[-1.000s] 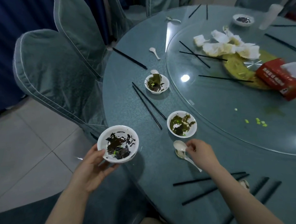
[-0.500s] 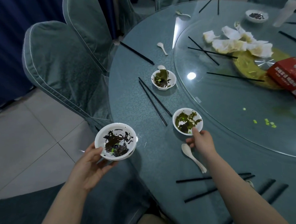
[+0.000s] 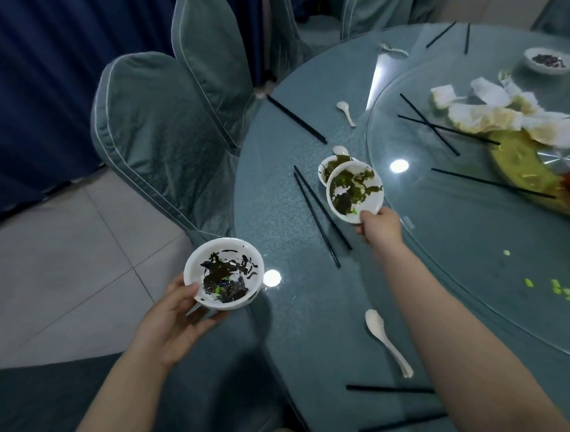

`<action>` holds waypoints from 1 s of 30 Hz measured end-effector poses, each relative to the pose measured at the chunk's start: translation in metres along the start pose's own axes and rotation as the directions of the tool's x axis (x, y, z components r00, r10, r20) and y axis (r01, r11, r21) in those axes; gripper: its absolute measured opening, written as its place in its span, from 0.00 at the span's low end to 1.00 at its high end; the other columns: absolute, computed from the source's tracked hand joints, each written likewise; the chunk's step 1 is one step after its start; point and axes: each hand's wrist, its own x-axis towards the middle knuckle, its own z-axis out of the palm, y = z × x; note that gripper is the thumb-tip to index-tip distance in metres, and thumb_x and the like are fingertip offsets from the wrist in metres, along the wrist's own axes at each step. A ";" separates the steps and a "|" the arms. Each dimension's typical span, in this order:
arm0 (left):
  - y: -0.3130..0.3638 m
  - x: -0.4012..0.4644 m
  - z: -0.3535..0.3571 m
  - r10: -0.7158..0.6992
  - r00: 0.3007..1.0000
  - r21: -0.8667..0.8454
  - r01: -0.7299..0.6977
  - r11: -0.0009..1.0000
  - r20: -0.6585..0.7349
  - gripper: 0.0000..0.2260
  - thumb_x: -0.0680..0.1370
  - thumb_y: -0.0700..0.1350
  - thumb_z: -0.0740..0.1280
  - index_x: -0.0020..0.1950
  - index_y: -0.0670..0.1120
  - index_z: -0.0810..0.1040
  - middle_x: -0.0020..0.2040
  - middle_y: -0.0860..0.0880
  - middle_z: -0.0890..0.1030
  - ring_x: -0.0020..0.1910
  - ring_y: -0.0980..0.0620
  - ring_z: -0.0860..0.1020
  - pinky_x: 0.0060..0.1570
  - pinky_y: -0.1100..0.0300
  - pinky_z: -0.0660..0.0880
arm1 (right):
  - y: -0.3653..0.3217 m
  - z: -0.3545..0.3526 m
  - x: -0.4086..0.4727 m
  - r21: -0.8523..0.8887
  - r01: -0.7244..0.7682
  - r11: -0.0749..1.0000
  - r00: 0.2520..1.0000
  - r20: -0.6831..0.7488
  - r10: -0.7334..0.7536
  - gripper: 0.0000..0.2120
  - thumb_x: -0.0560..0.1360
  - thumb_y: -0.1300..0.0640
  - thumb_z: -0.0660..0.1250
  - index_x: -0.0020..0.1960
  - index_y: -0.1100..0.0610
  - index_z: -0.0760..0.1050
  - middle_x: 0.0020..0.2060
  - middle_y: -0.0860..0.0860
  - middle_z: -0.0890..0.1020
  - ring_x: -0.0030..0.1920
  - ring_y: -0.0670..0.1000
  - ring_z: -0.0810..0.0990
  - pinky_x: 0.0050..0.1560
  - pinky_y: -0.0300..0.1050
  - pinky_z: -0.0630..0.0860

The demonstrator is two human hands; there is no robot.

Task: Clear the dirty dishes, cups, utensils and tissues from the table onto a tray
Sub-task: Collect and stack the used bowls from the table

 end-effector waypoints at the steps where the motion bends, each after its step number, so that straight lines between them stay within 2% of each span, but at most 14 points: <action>1: 0.002 0.001 0.003 0.005 1.000 -0.006 -0.005 1.000 -0.010 0.10 0.78 0.38 0.60 0.53 0.48 0.77 0.50 0.41 0.80 0.49 0.43 0.77 0.32 0.49 0.81 | -0.009 0.006 0.011 0.001 0.007 1.000 1.000 -0.001 -0.007 0.09 0.75 0.63 0.60 0.54 0.56 0.73 0.41 0.54 0.82 0.28 0.47 0.74 0.21 0.33 0.67; 4: 0.009 0.005 0.011 0.013 0.999 -0.027 -0.014 1.000 -0.042 0.09 0.78 0.37 0.60 0.50 0.48 0.77 0.48 0.41 0.80 0.48 0.43 0.77 0.32 0.49 0.81 | -0.026 0.022 0.042 -0.003 -0.014 1.000 1.000 -0.002 0.014 0.12 0.76 0.63 0.59 0.58 0.58 0.74 0.43 0.57 0.81 0.27 0.47 0.74 0.22 0.36 0.67; 7: 0.015 0.010 0.014 0.028 0.997 -0.036 -0.031 0.999 -0.069 0.09 0.78 0.38 0.60 0.51 0.48 0.77 0.48 0.41 0.80 0.48 0.43 0.78 0.32 0.49 0.81 | -0.028 0.029 0.067 -0.018 -0.097 0.995 0.995 -0.024 0.096 0.14 0.76 0.63 0.61 0.60 0.62 0.74 0.44 0.58 0.82 0.26 0.47 0.74 0.20 0.34 0.67; 10: 0.017 0.013 0.011 0.039 0.996 -0.047 -0.043 0.998 -0.083 0.11 0.78 0.38 0.60 0.54 0.49 0.78 0.48 0.41 0.80 0.48 0.43 0.78 0.33 0.49 0.81 | -0.023 0.034 0.081 -0.027 -0.148 0.989 0.988 -0.041 0.147 0.15 0.75 0.61 0.63 0.61 0.63 0.73 0.41 0.57 0.82 0.26 0.47 0.74 0.21 0.36 0.68; 13: 0.017 0.015 0.009 0.039 0.994 -0.066 -0.046 0.997 -0.099 0.11 0.78 0.38 0.61 0.55 0.49 0.78 0.49 0.41 0.81 0.48 0.43 0.78 0.34 0.48 0.81 | -0.018 0.038 0.089 -0.013 -0.174 0.985 0.984 -0.050 0.173 0.17 0.74 0.61 0.63 0.61 0.65 0.69 0.37 0.57 0.79 0.26 0.49 0.74 0.18 0.35 0.66; 15: 0.016 0.017 0.008 0.037 0.993 -0.079 -0.046 0.996 -0.110 0.10 0.77 0.38 0.61 0.54 0.49 0.78 0.48 0.41 0.81 0.48 0.43 0.78 0.33 0.49 0.81 | -0.018 0.040 0.090 0.002 -0.206 0.979 0.978 -0.033 0.206 0.13 0.75 0.62 0.61 0.59 0.64 0.68 0.35 0.58 0.80 0.24 0.50 0.76 0.18 0.34 0.67; 18: 0.014 0.020 0.008 0.037 0.993 -0.098 -0.048 0.994 -0.116 0.10 0.77 0.38 0.61 0.53 0.49 0.78 0.47 0.42 0.82 0.48 0.43 0.78 0.33 0.49 0.81 | -0.021 0.042 0.083 -0.008 -0.205 0.979 0.979 -0.002 0.205 0.07 0.76 0.64 0.59 0.53 0.61 0.72 0.30 0.56 0.80 0.20 0.46 0.76 0.18 0.33 0.67; 21: 0.013 0.019 0.006 0.050 0.993 -0.108 -0.062 0.992 -0.107 0.10 0.78 0.38 0.61 0.52 0.49 0.79 0.44 0.42 0.83 0.48 0.43 0.79 0.34 0.49 0.81 | -0.022 0.050 0.060 -0.072 -0.150 0.986 0.983 0.097 0.157 0.09 0.73 0.66 0.58 0.52 0.61 0.72 0.28 0.57 0.78 0.20 0.48 0.74 0.19 0.33 0.65; 26: 0.017 0.007 -0.006 0.097 0.992 -0.115 -0.107 0.988 -0.086 0.10 0.78 0.37 0.61 0.52 0.48 0.78 0.50 0.41 0.81 0.48 0.43 0.79 0.34 0.49 0.81 | -0.031 0.071 -0.017 -0.035 -0.033 0.999 0.942 0.333 0.043 0.07 0.71 0.66 0.57 0.41 0.58 0.72 0.27 0.55 0.76 0.21 0.46 0.70 0.20 0.35 0.63; 30: 0.022 -0.009 -0.021 0.146 0.986 -0.121 -0.155 0.981 -0.078 0.10 0.78 0.37 0.61 0.54 0.48 0.78 0.53 0.40 0.79 0.52 0.42 0.78 0.35 0.49 0.81 | -0.051 0.089 -0.080 -0.039 0.022 0.999 0.881 0.473 0.000 0.09 0.69 0.66 0.57 0.43 0.58 0.75 0.24 0.52 0.76 0.21 0.46 0.68 0.22 0.36 0.62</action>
